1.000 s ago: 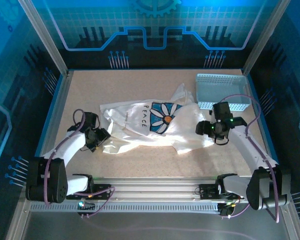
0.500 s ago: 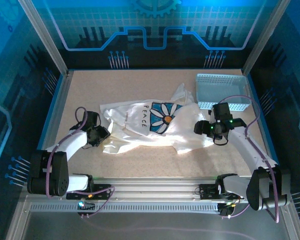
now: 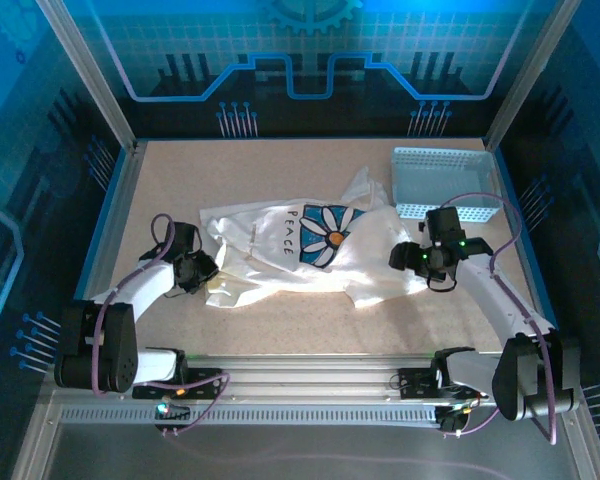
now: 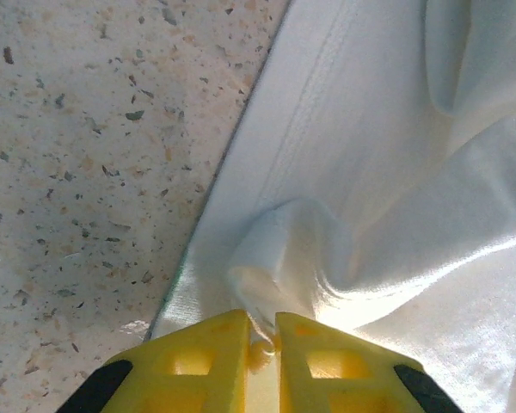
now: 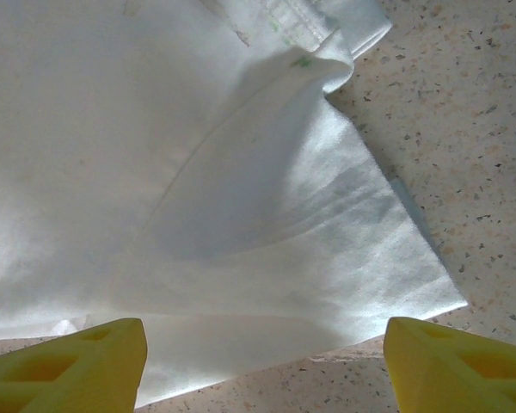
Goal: Fold the inside-out t-shirt
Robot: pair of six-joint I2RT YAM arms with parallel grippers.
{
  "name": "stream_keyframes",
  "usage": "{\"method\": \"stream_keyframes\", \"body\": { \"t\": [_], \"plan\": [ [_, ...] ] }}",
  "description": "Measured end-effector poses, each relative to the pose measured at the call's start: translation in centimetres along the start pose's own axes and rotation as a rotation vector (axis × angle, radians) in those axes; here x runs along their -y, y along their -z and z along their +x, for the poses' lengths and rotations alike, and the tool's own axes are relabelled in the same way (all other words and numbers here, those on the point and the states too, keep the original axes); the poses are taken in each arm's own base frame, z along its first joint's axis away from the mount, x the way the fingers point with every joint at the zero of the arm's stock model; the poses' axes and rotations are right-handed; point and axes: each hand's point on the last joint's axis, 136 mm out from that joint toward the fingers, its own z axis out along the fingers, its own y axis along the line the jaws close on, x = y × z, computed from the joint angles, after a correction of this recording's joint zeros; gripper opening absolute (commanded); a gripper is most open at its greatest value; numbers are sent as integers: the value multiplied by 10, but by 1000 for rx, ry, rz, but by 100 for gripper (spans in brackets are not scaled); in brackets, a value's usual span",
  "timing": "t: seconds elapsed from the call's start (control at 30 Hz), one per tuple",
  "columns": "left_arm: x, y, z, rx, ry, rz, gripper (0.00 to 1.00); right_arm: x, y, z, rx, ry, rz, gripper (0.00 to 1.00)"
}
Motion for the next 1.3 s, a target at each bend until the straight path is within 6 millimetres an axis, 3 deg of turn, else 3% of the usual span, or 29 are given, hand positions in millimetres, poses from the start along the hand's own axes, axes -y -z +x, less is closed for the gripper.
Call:
{"method": "stream_keyframes", "body": {
  "t": [0.2, 0.5, 0.93, 1.17, 1.3],
  "plan": [
    [0, 0, 2, -9, -3, 1, 26, 8, -1, -2, 5, -23, 26, 78],
    [-2, -4, 5, -31, 2, -9, 1, 36, -21, 8, -53, -135, 80, 74],
    [2, 3, 1, -21, 7, -4, 0, 51, -54, 14, -139, -168, 121, 70],
    [11, 23, -12, 29, 7, 27, 0, 50, -60, 13, -146, -145, 119, 29],
    [7, 34, -25, 62, 33, 29, 0, 36, -63, 15, -159, -106, 99, 11]
  ]
}}
